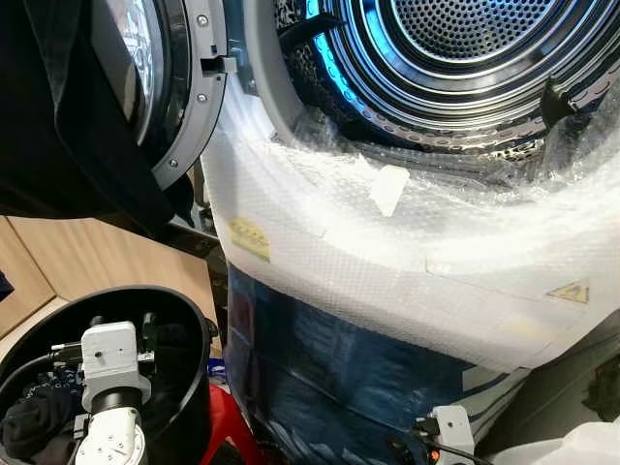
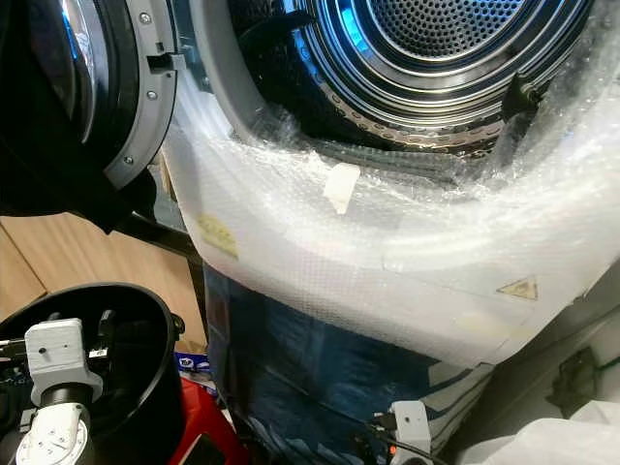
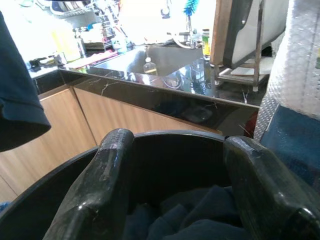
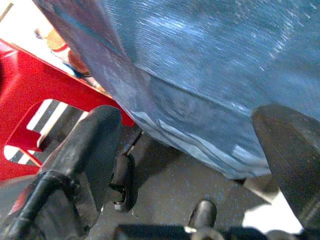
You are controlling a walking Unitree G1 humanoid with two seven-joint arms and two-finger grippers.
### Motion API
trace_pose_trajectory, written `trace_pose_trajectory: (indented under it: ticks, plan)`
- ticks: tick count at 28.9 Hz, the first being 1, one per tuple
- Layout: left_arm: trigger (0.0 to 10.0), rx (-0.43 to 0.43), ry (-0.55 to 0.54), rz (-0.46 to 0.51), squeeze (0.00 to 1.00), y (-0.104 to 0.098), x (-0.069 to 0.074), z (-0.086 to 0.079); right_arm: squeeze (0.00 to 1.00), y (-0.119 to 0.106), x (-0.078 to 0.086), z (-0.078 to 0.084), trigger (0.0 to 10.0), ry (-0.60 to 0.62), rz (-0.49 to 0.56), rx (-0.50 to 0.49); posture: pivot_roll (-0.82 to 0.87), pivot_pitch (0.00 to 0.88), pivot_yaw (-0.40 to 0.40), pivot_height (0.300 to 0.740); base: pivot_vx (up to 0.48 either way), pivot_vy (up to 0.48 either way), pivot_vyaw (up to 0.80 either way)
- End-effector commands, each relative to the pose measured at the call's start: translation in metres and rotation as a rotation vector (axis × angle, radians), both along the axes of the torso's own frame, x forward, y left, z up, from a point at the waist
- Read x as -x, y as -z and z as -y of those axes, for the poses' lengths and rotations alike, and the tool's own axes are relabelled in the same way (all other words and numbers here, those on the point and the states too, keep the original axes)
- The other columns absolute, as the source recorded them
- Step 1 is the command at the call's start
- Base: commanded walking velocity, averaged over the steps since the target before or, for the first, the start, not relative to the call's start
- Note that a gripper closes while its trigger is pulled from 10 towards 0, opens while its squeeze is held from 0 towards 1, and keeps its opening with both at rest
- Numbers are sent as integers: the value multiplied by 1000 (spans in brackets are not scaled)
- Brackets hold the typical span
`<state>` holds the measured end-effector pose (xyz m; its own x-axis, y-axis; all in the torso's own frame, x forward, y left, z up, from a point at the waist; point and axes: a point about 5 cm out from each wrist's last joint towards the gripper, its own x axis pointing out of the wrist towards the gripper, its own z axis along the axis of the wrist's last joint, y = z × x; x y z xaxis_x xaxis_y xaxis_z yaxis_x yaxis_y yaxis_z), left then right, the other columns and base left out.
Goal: Clothes washing
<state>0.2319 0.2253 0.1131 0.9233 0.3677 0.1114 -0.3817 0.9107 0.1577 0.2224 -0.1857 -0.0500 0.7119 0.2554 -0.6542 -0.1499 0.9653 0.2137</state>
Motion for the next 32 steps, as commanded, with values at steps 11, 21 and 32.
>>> trace_pose_trajectory:
  ticks: [11, 21, 32]
  plan:
    - [10000, 132, 218, -205, 1000, -9, -28, -44, 0, 41, 59, 21, 10000, 226, -322, 276, 53, 40, -4, 740, 0, 0, 0]
    - [10000, 153, 297, -396, 1000, 0, -28, -49, 0, 46, 71, 23, 10000, 207, -367, 311, 46, 48, -9, 740, 0, 0, 0]
    - [10000, 127, 372, -520, 1000, -13, -22, -57, 0, 43, 65, 24, 10000, 203, -354, 323, 59, 46, -7, 740, 0, 0, 0]
